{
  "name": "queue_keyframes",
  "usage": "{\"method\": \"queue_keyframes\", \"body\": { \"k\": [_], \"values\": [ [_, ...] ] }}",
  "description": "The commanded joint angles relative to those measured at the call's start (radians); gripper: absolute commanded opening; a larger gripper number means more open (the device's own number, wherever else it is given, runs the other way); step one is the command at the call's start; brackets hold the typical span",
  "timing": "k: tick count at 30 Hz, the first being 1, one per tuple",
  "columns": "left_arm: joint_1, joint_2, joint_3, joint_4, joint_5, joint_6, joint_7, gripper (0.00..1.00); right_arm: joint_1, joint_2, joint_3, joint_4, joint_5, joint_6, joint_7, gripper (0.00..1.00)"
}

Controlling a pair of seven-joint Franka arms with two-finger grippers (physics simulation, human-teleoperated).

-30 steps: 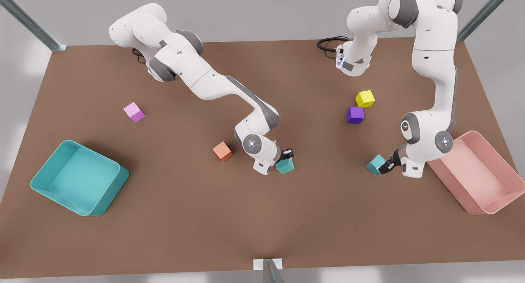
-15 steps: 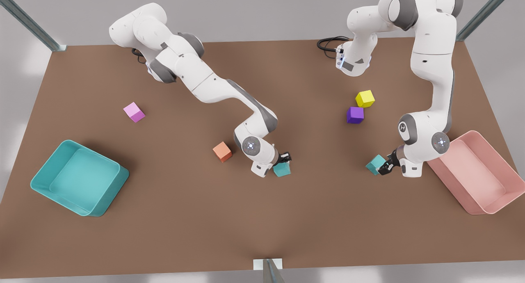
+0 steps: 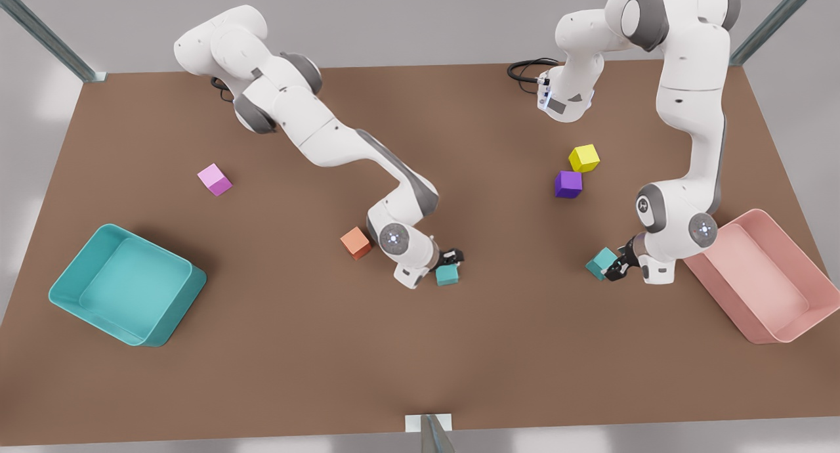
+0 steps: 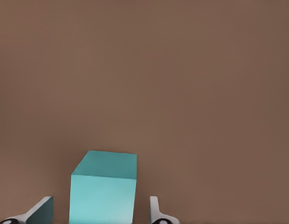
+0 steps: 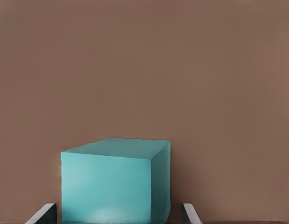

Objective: Stack the two blue cubes on top of each other

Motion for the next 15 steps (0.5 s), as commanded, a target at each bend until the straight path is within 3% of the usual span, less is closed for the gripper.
{"method": "queue_keyframes", "body": {
  "k": [1, 9, 11, 13, 15],
  "values": [
    [0.0, 0.01, 0.0, 0.0, 0.002, 0.001, -0.038, 1.0, -0.016, -0.016, 0.002, -0.001, -0.005, -0.085, 0.025, 1.0],
    [-0.003, 0.05, -0.002, 0.002, 0.002, 0.004, -0.037, 1.0, -0.203, -0.182, 0.033, 0.056, -0.016, -0.491, 0.039, 1.0],
    [-0.005, 0.056, 0.0, 0.002, 0.002, 0.004, -0.037, 1.0, -0.306, -0.332, -0.004, 0.012, -0.037, -0.712, 0.027, 1.0],
    [-0.013, 0.072, 0.0, 0.0, 0.002, 0.005, -0.037, 1.0, -0.493, -0.381, -0.016, 0.002, -0.145, -0.93, -0.15, 1.0],
    [-0.014, 0.081, 0.0, 0.002, 0.002, 0.005, -0.037, 1.0, -0.551, -0.467, -0.142, -0.002, -0.298, -0.963, -0.516, 1.0]
  ]
}}
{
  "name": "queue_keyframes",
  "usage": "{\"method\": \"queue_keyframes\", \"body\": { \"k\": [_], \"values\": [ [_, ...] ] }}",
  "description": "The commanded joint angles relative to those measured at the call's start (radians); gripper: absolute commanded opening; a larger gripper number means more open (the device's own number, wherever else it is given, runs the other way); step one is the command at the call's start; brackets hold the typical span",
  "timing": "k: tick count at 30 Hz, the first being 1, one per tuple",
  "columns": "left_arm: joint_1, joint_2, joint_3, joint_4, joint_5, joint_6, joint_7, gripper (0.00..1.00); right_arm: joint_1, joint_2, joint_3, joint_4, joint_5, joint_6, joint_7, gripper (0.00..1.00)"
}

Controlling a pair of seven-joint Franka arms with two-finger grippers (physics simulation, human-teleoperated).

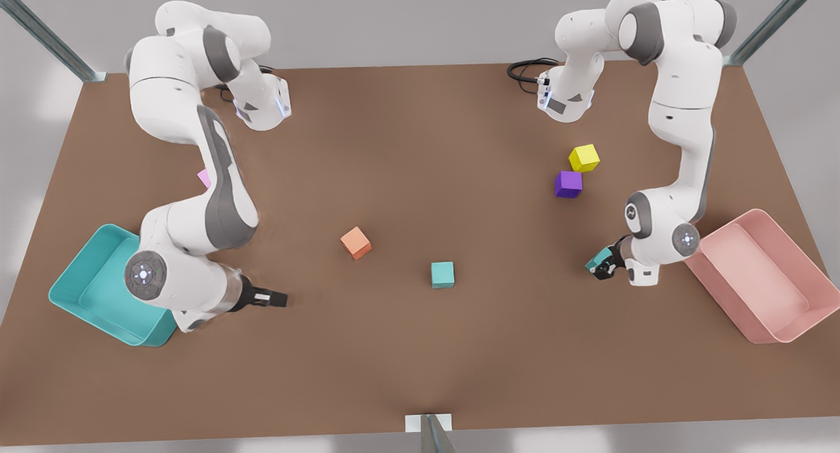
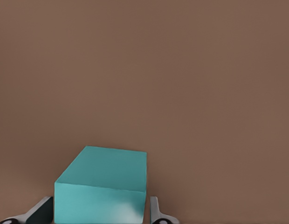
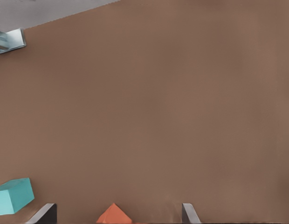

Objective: Stack the two blue cubes on top of each other

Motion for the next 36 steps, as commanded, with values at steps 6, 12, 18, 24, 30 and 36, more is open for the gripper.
{"method": "queue_keyframes", "body": {
  "k": [6, 12, 18, 24, 30, 36],
  "values": [
    [-0.002, 0.013, -0.001, 0.002, 0.003, 0.005, -0.019, 0.56, -0.025, -0.387, -0.049, -0.133, -0.131, -0.286, -0.455, 1.0],
    [-0.054, -0.088, -0.001, 0.024, 0.006, -0.012, -0.016, 0.49, -0.043, -0.437, -0.035, -0.193, -0.116, -0.265, -0.453, 1.0],
    [-0.405, -0.117, -0.034, 0.211, 0.006, -0.187, -0.261, 0.49, -0.043, -0.44, -0.036, -0.193, -0.126, -0.265, -0.453, 1.0],
    [-0.612, 0.081, -0.034, 0.493, 0.012, -0.202, -0.321, 0.49, -0.043, -0.44, -0.036, -0.193, -0.125, -0.266, -0.453, 1.0],
    [-0.611, 0.205, -0.032, 0.633, 0.016, -0.199, -0.318, 0.49, -0.042, -0.431, -0.036, -0.193, -0.126, -0.266, -0.452, 1.0],
    [-0.621, 0.234, -0.046, 0.633, 0.012, -0.199, -0.33, 0.49, -0.04, -0.426, -0.036, -0.193, -0.122, -0.265, -0.452, 1.0]
  ]
}}
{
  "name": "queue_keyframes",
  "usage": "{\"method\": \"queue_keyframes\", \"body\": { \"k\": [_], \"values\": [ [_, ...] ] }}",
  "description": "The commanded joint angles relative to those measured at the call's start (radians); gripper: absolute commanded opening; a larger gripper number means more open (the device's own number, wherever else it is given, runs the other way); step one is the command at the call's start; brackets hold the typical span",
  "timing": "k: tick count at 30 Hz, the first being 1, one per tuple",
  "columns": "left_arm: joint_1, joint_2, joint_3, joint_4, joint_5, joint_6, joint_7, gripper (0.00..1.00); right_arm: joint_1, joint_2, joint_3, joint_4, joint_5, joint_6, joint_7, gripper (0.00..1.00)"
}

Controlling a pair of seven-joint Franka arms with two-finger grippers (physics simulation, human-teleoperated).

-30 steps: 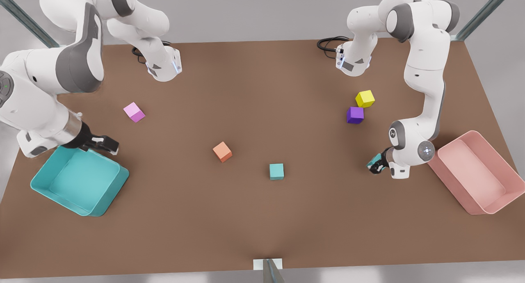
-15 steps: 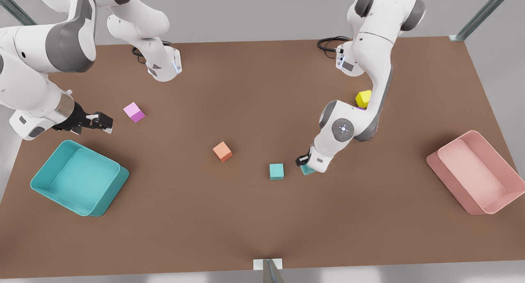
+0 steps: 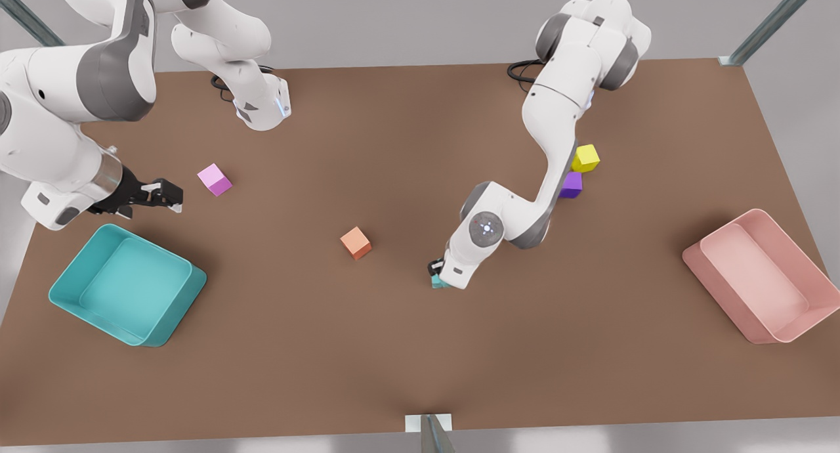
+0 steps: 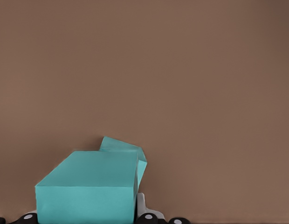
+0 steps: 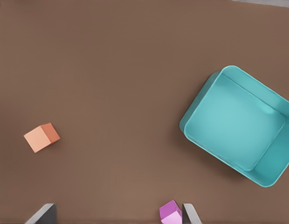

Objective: Stack the two blue cubes on top of each other

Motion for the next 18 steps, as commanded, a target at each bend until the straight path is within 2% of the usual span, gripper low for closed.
{"method": "queue_keyframes", "body": {
  "k": [1, 9, 10, 11, 18],
  "values": [
    [-0.002, 0.005, -0.003, 0.0, -0.01, -0.004, -0.075, 0.49, 0.001, 0.001, 0.0, 0.0, 0.004, 0.0, -0.06, 1.0],
    [-0.002, 0.027, -0.007, 0.002, -0.009, -0.001, -0.075, 0.52, 0.001, 0.015, 0.0, -0.001, 0.004, 0.0, -0.06, 1.0],
    [-0.002, 0.028, -0.007, 0.002, -0.01, -0.001, -0.075, 0.84, 0.001, 0.017, 0.0, -0.001, 0.004, 0.0, -0.062, 1.0],
    [-0.004, 0.028, -0.007, 0.002, -0.01, 0.001, -0.075, 1.0, 0.001, 0.02, 0.0, -0.001, 0.004, 0.0, -0.06, 1.0],
    [-0.005, 0.024, -0.011, 0.003, -0.01, -0.002, -0.076, 1.0, 0.001, 0.021, -0.005, -0.007, 0.003, 0.0, -0.062, 1.0]
  ]
}}
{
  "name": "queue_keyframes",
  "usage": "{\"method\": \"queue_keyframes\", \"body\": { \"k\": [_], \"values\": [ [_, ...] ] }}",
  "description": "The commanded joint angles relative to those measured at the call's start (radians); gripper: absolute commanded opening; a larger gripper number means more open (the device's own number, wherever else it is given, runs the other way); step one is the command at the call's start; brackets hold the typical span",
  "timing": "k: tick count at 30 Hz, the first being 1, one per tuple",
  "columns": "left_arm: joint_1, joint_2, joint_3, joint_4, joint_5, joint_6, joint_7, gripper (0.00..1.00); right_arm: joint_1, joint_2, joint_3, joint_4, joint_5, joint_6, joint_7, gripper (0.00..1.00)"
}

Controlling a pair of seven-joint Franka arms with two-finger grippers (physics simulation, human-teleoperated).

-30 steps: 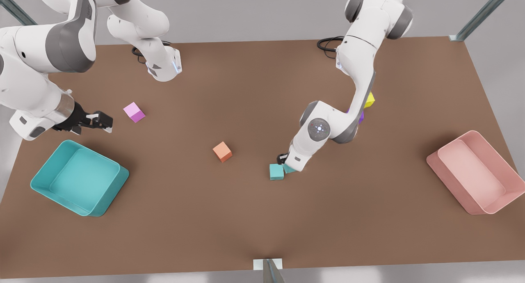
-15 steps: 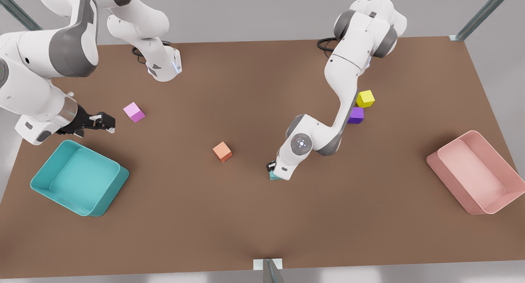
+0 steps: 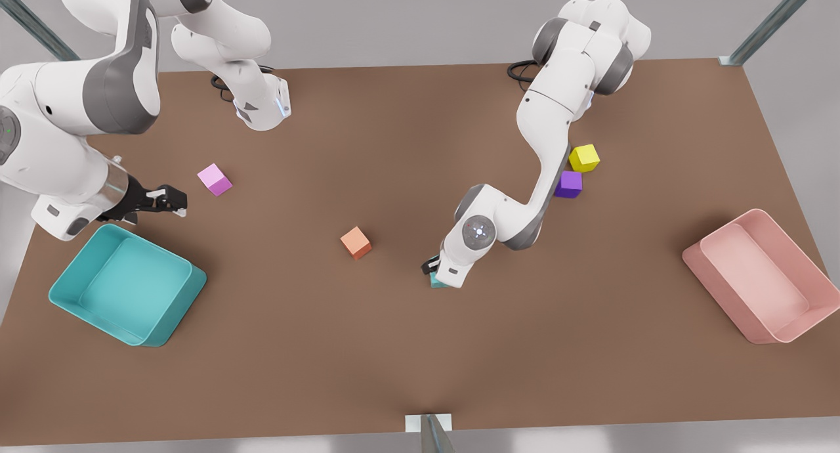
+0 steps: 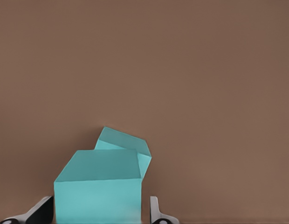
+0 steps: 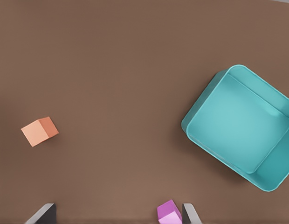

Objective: Stack the two blue cubes on top of each other

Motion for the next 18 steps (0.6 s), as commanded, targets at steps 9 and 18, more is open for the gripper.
{"method": "queue_keyframes", "body": {
  "k": [9, 18],
  "values": [
    [0.023, -0.046, 0.002, 0.107, 0.001, -0.2, -0.025, 1.0, 0.0, -0.007, -0.003, 0.001, 0.0, 0.0, -0.024, 1.0],
    [0.518, -0.543, -0.03, -0.024, 0.239, -0.933, 0.948, 1.0, -0.001, -0.028, -0.003, 0.003, -0.013, 0.0, -0.026, 1.0]
  ]
}}
